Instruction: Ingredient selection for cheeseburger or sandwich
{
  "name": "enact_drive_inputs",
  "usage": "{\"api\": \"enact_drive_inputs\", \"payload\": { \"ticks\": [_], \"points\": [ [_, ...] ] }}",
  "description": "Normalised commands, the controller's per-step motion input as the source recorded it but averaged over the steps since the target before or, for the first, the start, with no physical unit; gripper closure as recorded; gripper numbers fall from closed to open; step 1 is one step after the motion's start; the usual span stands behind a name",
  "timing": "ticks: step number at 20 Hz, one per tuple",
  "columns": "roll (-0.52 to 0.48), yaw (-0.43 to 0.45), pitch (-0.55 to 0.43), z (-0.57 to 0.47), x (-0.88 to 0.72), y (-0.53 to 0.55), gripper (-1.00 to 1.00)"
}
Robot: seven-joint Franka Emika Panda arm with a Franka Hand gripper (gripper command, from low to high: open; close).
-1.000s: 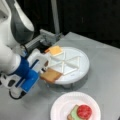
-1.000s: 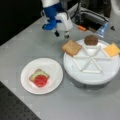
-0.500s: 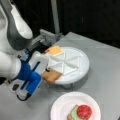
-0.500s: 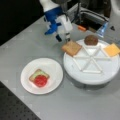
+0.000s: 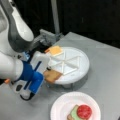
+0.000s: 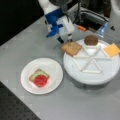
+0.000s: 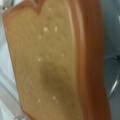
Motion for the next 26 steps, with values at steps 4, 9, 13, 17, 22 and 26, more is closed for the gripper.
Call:
{"api": "enact_drive_inputs", "payload": {
  "ticks": [4, 9, 13, 17, 22, 26],
  "points": [
    [0.240, 0.101, -0.052, -0.08, 0.20, -0.07, -1.00],
    [0.250, 0.089, -0.059, -0.05, 0.17, -0.12, -1.00],
    [0.337, 0.084, -0.058, -0.06, 0.14, -0.14, -1.00],
    [0.429, 0.068, -0.050, -0.08, 0.14, -0.19, -1.00],
    [0.396, 0.067, -0.047, -0.09, 0.14, -0.29, -1.00],
    [0.310, 0.093, -0.053, -0.08, 0.15, -0.31, -1.00]
  ]
}}
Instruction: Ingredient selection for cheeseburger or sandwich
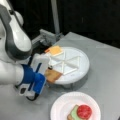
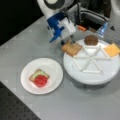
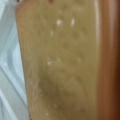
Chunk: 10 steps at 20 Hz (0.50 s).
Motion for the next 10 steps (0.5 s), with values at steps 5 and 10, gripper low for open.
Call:
{"api": "enact_drive_inputs", "payload": {
  "ticks": [5, 10],
  "points": [
    [0.258, 0.106, -0.041, -0.05, 0.15, -0.26, 1.00],
    [0.225, 0.099, -0.047, -0.05, 0.19, -0.22, 1.00]
  ]
}}
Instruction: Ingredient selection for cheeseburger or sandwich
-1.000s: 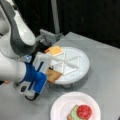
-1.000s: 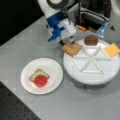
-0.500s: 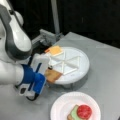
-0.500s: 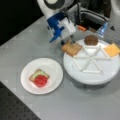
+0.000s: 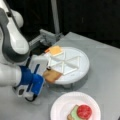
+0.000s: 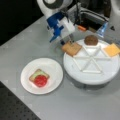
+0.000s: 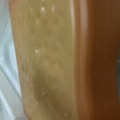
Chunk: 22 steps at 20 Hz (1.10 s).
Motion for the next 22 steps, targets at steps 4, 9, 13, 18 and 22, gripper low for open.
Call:
{"api": "enact_drive_inputs", "payload": {
  "ticks": [4, 9, 13, 18, 22],
  "points": [
    [0.226, 0.090, -0.051, -0.06, 0.21, -0.21, 1.00],
    [0.226, 0.084, -0.051, -0.06, 0.25, -0.22, 1.00],
    [0.221, 0.084, -0.040, -0.04, 0.29, -0.23, 1.00],
    [0.187, 0.075, -0.008, -0.09, 0.27, -0.28, 1.00],
    [0.185, 0.062, 0.036, -0.08, 0.27, -0.29, 1.00]
  ]
}}
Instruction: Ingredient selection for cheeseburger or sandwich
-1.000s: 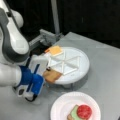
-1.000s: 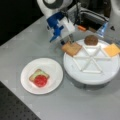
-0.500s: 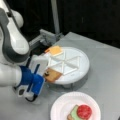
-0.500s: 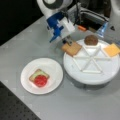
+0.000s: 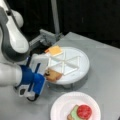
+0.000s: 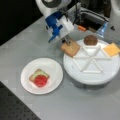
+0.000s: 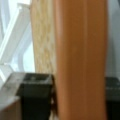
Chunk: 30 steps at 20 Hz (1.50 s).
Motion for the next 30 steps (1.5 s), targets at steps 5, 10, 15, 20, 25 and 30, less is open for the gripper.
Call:
{"api": "enact_drive_inputs", "payload": {
  "ticks": [5, 10, 15, 20, 25, 30],
  "points": [
    [0.160, 0.052, 0.125, 0.02, 0.29, -0.34, 1.00],
    [0.125, 0.035, 0.180, 0.07, 0.37, -0.44, 1.00],
    [0.126, 0.067, 0.145, -0.02, 0.47, -0.52, 1.00],
    [0.172, 0.171, 0.149, 0.02, 0.43, -0.43, 1.00],
    [0.160, 0.272, 0.161, 0.11, 0.38, -0.20, 1.00],
    [0.073, 0.334, 0.177, 0.22, 0.50, -0.03, 1.00]
  ]
}}
